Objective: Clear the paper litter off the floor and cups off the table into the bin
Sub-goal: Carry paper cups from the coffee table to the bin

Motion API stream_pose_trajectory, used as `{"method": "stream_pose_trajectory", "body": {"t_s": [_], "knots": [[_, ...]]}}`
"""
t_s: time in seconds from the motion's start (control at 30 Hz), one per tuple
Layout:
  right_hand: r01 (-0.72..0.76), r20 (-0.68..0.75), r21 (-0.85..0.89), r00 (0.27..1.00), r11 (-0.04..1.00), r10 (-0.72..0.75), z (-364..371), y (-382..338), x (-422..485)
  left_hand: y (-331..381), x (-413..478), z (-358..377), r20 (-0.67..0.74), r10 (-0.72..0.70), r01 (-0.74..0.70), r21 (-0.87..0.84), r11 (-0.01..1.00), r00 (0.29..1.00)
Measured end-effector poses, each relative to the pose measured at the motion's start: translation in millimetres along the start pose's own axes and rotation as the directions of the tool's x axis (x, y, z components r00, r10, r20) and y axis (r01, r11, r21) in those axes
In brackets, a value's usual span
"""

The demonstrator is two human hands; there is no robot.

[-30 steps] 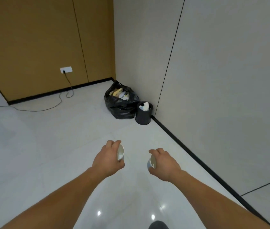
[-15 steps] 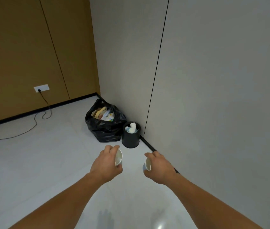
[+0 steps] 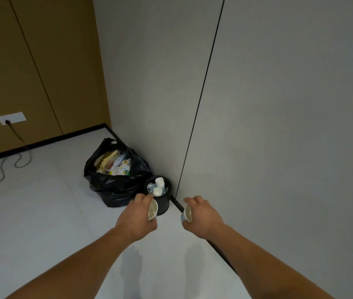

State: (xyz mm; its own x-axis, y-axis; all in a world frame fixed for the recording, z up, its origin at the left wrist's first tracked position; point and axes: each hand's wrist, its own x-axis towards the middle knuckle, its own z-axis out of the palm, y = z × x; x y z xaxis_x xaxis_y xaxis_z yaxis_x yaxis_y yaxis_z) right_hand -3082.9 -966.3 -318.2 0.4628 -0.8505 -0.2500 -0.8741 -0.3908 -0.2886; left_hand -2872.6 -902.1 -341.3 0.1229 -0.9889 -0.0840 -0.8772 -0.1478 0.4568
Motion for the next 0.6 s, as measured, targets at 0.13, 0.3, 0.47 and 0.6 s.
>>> {"method": "stream_pose_trajectory", "body": {"t_s": [0.13,0.3,0.47,0.6], "knots": [[-0.031,-0.027,0.017,0.999,0.999,0.031,-25.3,9.0,66.0,-6.3,72.7,-11.3,0.002,0.027,-0.027,0.004,1.000,1.000],[-0.030,0.038,0.006,0.999,1.000,0.029,-37.7,28.7,139.6,-17.4,142.3,-2.6,0.044,-0.020,0.020,-0.019,1.000,0.999],[0.043,0.101,-0.008,0.994,0.999,-0.042,-46.0,55.3,236.7,-24.3,220.7,11.2,0.041,-0.090,0.092,-0.041,0.995,0.995],[0.121,0.150,-0.023,0.982,0.992,-0.116,-57.8,71.9,311.2,-24.8,272.5,11.7,0.026,-0.197,0.199,-0.078,0.977,0.980]]}}
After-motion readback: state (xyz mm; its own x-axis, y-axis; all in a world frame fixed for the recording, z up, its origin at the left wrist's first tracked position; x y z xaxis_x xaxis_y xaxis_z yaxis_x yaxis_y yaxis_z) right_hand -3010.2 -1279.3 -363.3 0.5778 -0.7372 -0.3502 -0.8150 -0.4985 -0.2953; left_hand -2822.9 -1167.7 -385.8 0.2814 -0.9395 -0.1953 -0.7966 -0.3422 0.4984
